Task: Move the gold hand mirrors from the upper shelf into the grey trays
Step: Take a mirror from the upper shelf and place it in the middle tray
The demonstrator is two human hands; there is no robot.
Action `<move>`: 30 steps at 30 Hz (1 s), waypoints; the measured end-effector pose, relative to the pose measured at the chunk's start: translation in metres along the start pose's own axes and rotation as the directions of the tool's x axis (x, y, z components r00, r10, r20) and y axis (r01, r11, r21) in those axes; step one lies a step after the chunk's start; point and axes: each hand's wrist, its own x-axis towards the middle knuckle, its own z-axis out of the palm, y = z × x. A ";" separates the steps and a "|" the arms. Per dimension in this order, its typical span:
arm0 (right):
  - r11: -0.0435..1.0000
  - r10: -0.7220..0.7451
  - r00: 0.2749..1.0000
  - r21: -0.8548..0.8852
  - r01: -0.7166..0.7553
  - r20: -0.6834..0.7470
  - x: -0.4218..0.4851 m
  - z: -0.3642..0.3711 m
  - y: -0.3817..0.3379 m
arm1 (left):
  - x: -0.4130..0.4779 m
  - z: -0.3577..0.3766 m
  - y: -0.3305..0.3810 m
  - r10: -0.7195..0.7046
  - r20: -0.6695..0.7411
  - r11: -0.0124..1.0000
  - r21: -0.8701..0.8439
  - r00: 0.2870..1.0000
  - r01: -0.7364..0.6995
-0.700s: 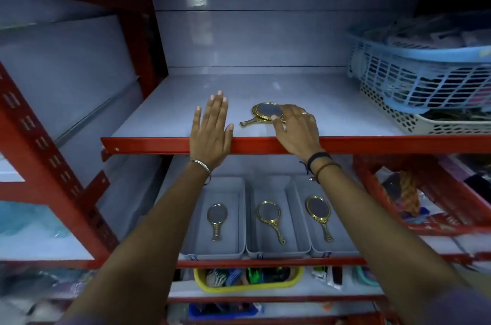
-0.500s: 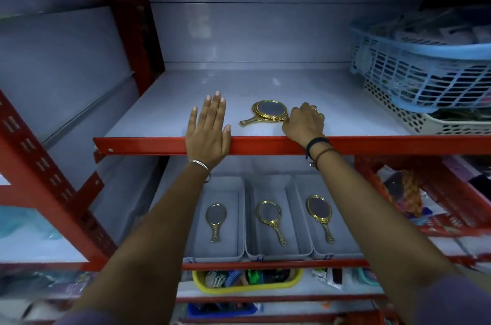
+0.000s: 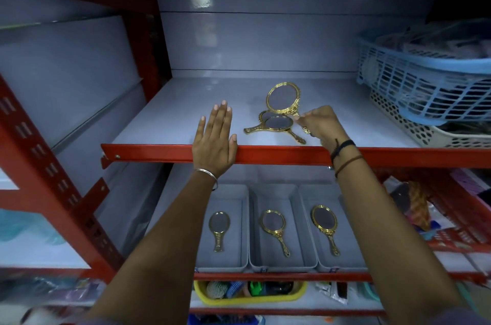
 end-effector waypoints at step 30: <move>0.806 0.590 0.787 -0.183 -0.563 0.178 -0.073 0.099 0.278 | 0.000 0.009 -0.001 0.017 -0.137 1.000 0.008 0.990 -0.016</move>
